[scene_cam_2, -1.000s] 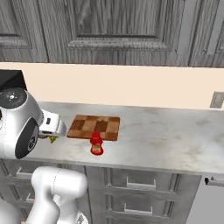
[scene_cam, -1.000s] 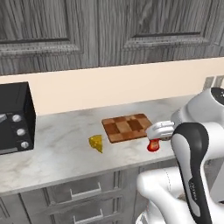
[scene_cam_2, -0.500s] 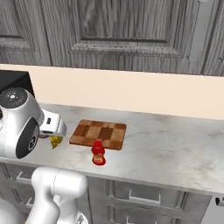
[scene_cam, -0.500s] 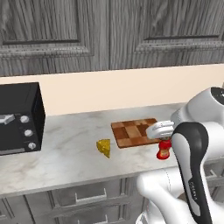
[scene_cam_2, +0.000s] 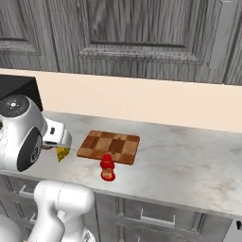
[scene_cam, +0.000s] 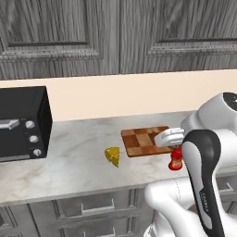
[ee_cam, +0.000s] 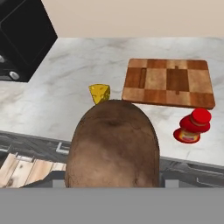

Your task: Retrieve the reheated potato from the microwave, then place the potato, cheese, and condiment on the cutting board.

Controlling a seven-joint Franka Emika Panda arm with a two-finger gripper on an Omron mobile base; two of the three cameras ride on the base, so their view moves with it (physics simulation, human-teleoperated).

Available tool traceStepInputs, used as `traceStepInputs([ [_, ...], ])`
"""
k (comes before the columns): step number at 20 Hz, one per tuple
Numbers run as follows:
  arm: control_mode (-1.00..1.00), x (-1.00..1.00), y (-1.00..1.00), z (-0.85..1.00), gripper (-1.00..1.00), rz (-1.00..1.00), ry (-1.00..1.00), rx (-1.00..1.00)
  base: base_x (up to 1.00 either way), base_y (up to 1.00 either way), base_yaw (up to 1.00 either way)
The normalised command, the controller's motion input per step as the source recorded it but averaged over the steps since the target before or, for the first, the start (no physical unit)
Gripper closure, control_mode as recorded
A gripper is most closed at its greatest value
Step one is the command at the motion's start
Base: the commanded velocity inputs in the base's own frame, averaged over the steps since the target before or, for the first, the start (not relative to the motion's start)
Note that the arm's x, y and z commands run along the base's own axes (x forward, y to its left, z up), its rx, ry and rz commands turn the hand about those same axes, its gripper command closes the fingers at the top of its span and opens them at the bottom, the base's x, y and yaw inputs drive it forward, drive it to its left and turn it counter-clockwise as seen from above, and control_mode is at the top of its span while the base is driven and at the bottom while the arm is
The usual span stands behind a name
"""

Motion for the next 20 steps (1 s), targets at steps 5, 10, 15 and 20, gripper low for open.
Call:
traceStepInputs([
  [5,1.00,0.00,0.00,0.00,1.00,0.00,0.00,0.00,0.33,0.00,0.01],
  [10,1.00,0.00,0.00,0.00,1.00,0.00,0.00,0.00,0.00,0.00,0.00],
  [15,1.00,0.00,0.00,0.00,1.00,0.00,0.00,0.00,0.00,0.00,0.00],
  [20,-1.00,0.00,0.00,0.00,1.00,0.00,0.00,0.00,0.00,0.00,0.00],
])
